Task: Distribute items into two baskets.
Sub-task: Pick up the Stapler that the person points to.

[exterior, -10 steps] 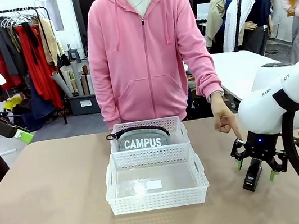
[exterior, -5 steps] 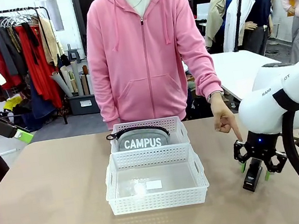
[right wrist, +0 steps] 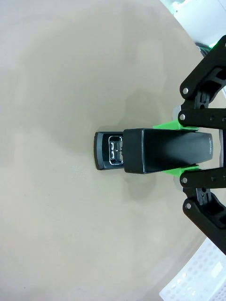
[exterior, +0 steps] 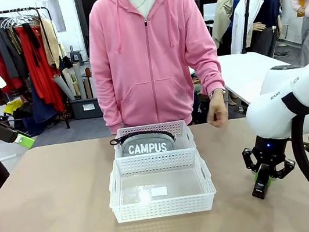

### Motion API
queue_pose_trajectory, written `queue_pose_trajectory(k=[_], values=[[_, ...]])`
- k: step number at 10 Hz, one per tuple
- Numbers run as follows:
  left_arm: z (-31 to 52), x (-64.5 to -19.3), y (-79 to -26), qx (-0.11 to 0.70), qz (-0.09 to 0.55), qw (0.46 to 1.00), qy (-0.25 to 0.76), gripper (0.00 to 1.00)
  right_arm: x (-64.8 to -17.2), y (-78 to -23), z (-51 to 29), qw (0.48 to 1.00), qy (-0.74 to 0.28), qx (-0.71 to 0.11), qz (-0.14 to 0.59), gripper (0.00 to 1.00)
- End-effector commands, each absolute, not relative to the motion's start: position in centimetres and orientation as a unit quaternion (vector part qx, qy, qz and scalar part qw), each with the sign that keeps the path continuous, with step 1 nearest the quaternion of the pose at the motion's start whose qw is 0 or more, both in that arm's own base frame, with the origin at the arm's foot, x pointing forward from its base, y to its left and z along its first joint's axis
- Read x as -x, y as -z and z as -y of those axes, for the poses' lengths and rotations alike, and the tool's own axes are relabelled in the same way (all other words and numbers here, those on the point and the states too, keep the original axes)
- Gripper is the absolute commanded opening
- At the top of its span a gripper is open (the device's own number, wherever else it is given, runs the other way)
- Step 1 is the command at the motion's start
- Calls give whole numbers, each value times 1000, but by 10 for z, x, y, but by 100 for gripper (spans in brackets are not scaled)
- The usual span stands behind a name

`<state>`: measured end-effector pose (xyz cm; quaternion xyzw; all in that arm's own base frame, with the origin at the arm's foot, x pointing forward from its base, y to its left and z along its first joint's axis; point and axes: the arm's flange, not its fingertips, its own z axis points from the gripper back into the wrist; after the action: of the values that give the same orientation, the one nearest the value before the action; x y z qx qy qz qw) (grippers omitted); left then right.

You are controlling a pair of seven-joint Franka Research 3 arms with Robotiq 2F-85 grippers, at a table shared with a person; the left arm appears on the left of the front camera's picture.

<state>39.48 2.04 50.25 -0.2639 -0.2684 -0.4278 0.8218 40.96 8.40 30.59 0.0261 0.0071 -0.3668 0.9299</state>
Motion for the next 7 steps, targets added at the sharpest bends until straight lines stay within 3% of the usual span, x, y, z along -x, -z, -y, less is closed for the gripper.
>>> queue_pose_trajectory(k=[1, 7], values=[[-21, -393, -503, 264, 262, 826, 424, 100, -410, -306, -83, 929, 369, -26, -6, 0], [-21, -393, -503, 264, 262, 826, 424, 100, -410, -306, -84, 930, 367, -26, -7, 0]])
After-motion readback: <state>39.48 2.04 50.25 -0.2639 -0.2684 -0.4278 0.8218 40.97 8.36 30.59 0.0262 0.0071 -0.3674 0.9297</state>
